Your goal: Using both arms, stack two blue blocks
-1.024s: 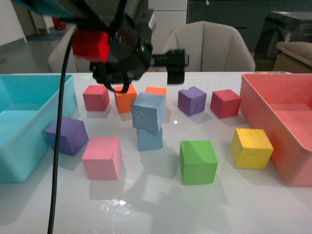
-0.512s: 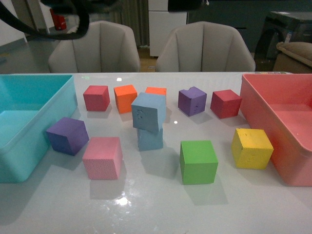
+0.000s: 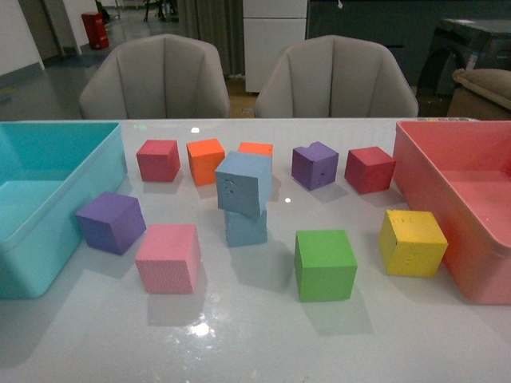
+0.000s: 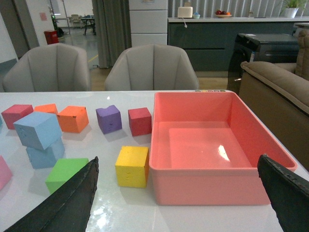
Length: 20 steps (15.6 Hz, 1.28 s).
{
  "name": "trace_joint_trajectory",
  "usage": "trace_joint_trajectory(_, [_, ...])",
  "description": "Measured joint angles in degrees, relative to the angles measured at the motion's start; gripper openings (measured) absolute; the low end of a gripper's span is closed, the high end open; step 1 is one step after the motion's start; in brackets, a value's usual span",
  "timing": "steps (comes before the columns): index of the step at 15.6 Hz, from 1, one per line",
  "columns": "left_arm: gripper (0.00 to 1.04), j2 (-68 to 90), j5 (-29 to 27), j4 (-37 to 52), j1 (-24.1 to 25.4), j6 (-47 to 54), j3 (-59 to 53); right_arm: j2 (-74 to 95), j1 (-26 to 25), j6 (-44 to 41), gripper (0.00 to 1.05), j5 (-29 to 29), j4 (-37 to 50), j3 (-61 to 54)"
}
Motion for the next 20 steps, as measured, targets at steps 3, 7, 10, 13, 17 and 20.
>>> trace_joint_trajectory(3, [0.02, -6.99, 4.57, -2.12, 4.44, 0.02, -5.46, 0.0, 0.0, 0.0, 0.98, 0.0, 0.0, 0.0])
trace_joint_trajectory(7, [0.02, -16.55, 8.72, -7.1, 8.66, 0.02, -9.88, 0.0, 0.0, 0.0, 0.98, 0.0, 0.0, 0.0])
trace_joint_trajectory(10, [0.02, -25.18, 14.78, -12.96, 14.49, 0.04, -12.17, 0.0, 0.0, 0.0, 0.98, -0.02, 0.0, 0.0])
trace_joint_trajectory(13, [0.02, -30.4, 14.78, -15.89, 14.53, 0.04, -13.97, 0.0, 0.0, 0.0, 0.98, 0.0, 0.0, 0.0])
trace_joint_trajectory(17, [0.02, -36.35, 14.8, -21.62, 14.53, 0.04, -13.97, 0.0, 0.0, 0.0, 0.98, 0.0, -0.02, 0.0])
trace_joint_trajectory(20, [0.02, -39.6, 14.8, -24.76, 14.53, 0.04, -13.97, 0.0, 0.0, 0.0, 0.98, 0.0, 0.0, 0.0])
